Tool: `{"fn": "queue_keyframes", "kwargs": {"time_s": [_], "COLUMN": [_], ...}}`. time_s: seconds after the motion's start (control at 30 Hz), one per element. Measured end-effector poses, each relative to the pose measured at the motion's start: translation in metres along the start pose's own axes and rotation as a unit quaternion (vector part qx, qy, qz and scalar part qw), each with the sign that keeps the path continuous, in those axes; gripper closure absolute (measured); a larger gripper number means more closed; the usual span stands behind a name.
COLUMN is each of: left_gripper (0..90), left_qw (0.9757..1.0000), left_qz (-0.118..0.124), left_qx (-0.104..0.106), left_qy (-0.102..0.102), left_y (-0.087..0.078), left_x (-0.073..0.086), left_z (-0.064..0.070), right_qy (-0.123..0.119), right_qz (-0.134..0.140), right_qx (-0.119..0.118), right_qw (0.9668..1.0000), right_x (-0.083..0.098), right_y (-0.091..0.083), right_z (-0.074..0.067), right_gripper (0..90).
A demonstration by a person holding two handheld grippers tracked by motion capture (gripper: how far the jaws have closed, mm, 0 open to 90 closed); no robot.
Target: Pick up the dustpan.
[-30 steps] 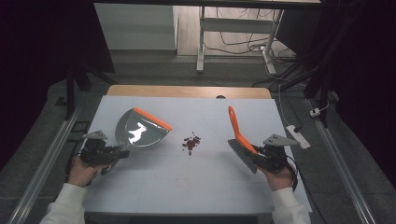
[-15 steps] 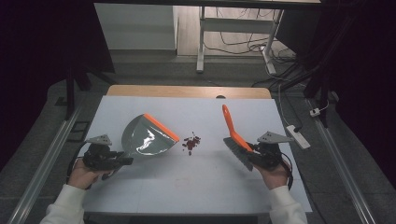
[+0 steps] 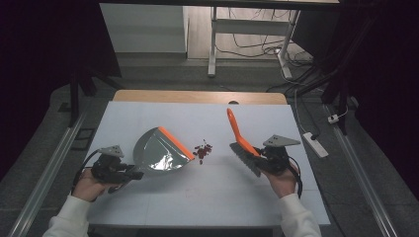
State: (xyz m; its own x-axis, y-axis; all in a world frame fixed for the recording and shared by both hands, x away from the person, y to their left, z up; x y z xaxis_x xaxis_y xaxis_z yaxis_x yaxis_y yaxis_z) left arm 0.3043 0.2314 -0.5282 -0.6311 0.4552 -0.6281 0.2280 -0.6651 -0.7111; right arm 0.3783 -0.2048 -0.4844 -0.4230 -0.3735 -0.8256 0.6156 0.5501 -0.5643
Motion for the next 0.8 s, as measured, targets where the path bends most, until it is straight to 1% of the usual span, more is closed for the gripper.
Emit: {"fn": "queue_keyframes", "kwargs": {"time_s": [0.03,0.1,0.13,0.17,0.23,0.4,0.47,0.8], "left_gripper": [62.2,62.2,62.2,62.2,62.2,62.2,62.2,62.2], "left_qw": [1.0000,1.0000,0.9999,0.9999,0.9997,0.9995,0.9992,0.9986], "left_qz": [-0.003,-0.005,-0.010,-0.010,-0.019,-0.021,-0.027,-0.038], "left_qx": [0.004,0.005,0.007,0.007,0.000,0.008,0.014,0.018], "left_qy": [0.003,0.005,0.009,0.009,0.012,0.020,0.027,0.030], "left_y": [0.001,0.002,0.004,0.004,0.007,0.010,0.013,0.021], "left_x": [0.000,0.000,-0.001,-0.001,-0.002,-0.003,-0.004,-0.005], "left_z": [0.001,0.002,0.004,0.004,0.007,0.011,0.014,0.018], "right_qy": [0.000,0.001,0.000,0.001,0.001,0.000,-0.002,-0.003], "right_qz": [-0.001,-0.002,-0.001,0.003,0.005,0.006,0.007,0.011], "right_qx": [-0.001,-0.001,-0.002,-0.002,-0.005,-0.009,-0.013,-0.018], "right_qw": [1.0000,1.0000,1.0000,1.0000,1.0000,0.9999,0.9999,0.9998], "right_x": [-0.001,-0.003,-0.005,-0.007,-0.011,-0.018,-0.020,-0.036], "right_y": [0.003,0.006,0.008,0.010,0.013,0.022,0.026,0.046], "right_z": [-0.001,-0.002,-0.002,-0.003,-0.004,-0.007,-0.007,-0.007], "right_gripper": [70.1,70.1,70.0,70.1,70.1,70.1,70.1,70.1]}}
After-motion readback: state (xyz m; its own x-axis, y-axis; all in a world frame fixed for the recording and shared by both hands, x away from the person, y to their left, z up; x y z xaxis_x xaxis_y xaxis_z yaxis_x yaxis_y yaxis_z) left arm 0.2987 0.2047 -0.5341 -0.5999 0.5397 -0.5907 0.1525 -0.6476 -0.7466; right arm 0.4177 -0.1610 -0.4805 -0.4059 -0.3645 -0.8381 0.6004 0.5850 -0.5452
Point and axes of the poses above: each handheld gripper's, and its own axes: y roughly forward along the jaws, x roughly out of its underside, z roughly to its right, the point moved 5 cm from there along y, roughly forward along the jaws, and after that the axes turned 3 degrees about x, right-handed, at the moved point
